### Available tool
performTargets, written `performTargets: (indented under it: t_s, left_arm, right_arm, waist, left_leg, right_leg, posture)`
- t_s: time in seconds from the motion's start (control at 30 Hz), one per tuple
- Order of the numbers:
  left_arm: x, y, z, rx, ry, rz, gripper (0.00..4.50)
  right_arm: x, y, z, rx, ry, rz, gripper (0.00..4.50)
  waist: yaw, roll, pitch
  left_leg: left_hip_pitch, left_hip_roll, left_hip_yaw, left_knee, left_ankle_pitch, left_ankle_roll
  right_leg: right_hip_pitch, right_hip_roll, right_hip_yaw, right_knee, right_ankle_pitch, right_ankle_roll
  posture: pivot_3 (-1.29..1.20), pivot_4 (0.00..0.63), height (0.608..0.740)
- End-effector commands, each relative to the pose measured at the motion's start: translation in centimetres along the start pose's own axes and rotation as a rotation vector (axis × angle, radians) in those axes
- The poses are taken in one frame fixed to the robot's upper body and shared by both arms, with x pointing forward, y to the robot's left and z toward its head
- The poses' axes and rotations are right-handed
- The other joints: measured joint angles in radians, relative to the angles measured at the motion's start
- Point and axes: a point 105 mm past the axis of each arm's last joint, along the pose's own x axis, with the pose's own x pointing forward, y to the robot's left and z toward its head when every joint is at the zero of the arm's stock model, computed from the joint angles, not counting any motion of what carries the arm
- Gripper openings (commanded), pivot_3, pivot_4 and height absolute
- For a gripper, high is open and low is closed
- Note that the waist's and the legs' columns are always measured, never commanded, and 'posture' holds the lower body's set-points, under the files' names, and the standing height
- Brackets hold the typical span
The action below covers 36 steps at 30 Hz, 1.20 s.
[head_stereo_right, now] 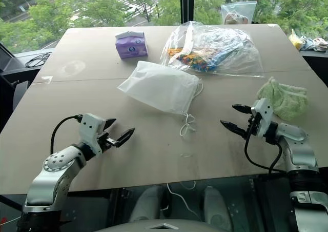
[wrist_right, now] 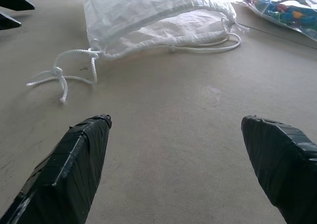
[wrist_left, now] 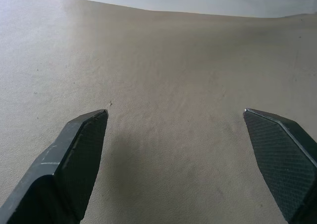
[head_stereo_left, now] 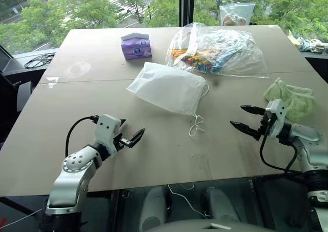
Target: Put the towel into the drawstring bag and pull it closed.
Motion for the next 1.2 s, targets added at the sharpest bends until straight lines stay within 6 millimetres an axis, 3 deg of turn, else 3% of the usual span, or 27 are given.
performTargets:
  t_s: [0.03,0.73,0.83,1.0,1.2]
  left_arm:
    - [0.1,-0.9,1.7,0.042,-0.063,-0.045,4.50]
    - [0.9,-1.7,1.3,0.025,-0.075,-0.080,4.50]
    - [0.9,-2.2,2.3,0.035,-0.130,-0.090,4.50]
    - [1.9,-5.8,5.0,0.012,-0.254,-0.232,4.50]
    - [5.3,-10.3,7.3,0.009,-0.303,-0.357,4.50]
  right_arm:
    - [-0.7,-0.5,1.3,-0.037,-0.040,-0.026,4.49]
    - [-1.7,-0.9,1.2,-0.049,-0.026,-0.049,4.49]
    - [-1.7,-0.9,1.2,-0.046,-0.027,-0.047,4.49]
    - [-1.7,-0.2,1.6,0.016,-0.036,0.017,4.49]
    - [-2.2,0.4,2.1,0.037,-0.037,0.055,4.49]
  waist:
    - [0.000,0.000,0.000]
    - [0.001,0.000,0.000]
    - [0.001,0.000,0.000]
    - [0.005,-0.001,0.000]
    - [0.008,-0.001,0.000]
  left_leg:
    - [0.000,0.000,0.000,0.000,0.000,0.000]
    - [0.000,-0.001,0.000,0.000,0.000,0.000]
    - [0.000,-0.001,0.000,0.000,0.000,0.000]
    - [-0.001,-0.001,0.000,0.001,0.000,0.000]
    - [0.000,-0.002,-0.001,0.004,0.002,0.004]
  right_leg:
    - [0.000,0.000,0.000,0.000,0.000,0.000]
    - [0.000,0.002,0.000,0.000,0.000,0.000]
    - [0.000,0.002,0.000,0.000,0.000,0.000]
    - [0.001,0.006,0.000,0.000,0.000,0.001]
    - [0.003,0.009,0.000,0.000,0.000,0.001]
  posture:
    - [0.00,0.150,0.740]
    - [0.00,0.150,0.740]
    - [0.00,0.150,0.740]
    - [0.00,0.150,0.740]
    - [0.00,0.150,0.740]
